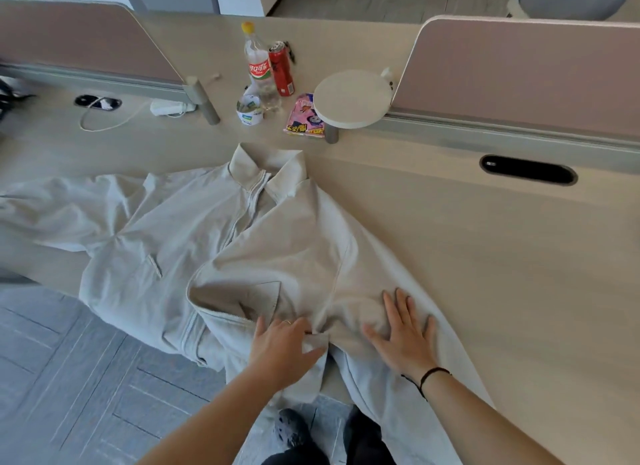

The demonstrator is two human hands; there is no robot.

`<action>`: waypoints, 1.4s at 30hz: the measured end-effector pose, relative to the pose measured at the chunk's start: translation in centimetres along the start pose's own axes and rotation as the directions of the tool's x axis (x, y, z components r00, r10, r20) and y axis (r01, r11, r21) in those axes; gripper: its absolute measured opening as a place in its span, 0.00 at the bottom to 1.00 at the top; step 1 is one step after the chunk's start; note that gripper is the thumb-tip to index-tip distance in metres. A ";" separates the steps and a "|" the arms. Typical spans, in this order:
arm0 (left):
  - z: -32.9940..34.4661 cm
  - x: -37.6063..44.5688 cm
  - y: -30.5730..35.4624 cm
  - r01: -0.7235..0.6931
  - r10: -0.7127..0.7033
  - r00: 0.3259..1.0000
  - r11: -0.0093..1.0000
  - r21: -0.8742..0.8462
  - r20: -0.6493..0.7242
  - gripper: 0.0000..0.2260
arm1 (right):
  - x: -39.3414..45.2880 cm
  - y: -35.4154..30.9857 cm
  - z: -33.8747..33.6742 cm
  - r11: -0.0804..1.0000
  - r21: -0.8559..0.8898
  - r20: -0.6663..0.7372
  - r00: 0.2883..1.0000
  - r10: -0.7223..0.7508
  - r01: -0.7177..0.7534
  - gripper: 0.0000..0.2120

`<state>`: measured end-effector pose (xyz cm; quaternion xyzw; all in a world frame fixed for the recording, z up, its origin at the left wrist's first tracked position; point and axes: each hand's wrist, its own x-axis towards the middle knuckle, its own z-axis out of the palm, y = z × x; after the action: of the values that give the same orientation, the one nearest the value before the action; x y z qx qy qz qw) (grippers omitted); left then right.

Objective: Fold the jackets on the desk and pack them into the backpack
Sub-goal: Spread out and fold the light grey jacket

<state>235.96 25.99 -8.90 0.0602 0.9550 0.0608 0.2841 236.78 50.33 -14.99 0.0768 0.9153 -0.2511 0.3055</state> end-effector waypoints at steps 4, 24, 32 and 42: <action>0.3 -2.1 -3.9 -0.161 0.160 0.987 0.986 -0.049 -0.030 0.05 | 0.6 0.3 -0.1 0.995 -0.090 0.024 0.999 0.037 -0.035 0.50; 4.2 -16.8 -17.8 0.415 -0.725 0.662 0.143 -0.899 0.190 0.13 | 2.3 -22.1 6.4 0.806 -0.350 0.343 0.866 -0.364 0.477 0.42; 6.4 -17.8 -17.8 0.412 -0.842 0.520 0.099 -0.906 0.145 0.12 | 4.7 -22.4 6.7 0.761 -0.478 0.338 0.892 -0.301 0.438 0.52; 5.1 -19.4 -19.2 -0.025 -0.722 0.662 -0.289 -0.957 0.201 0.14 | 2.0 -30.2 6.9 0.712 -0.338 0.299 0.788 -0.538 0.615 0.48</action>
<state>253.36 4.62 -5.62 -0.5006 0.5618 0.6581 -0.0257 229.86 20.79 -8.47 -0.3037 0.8933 -0.1380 0.3013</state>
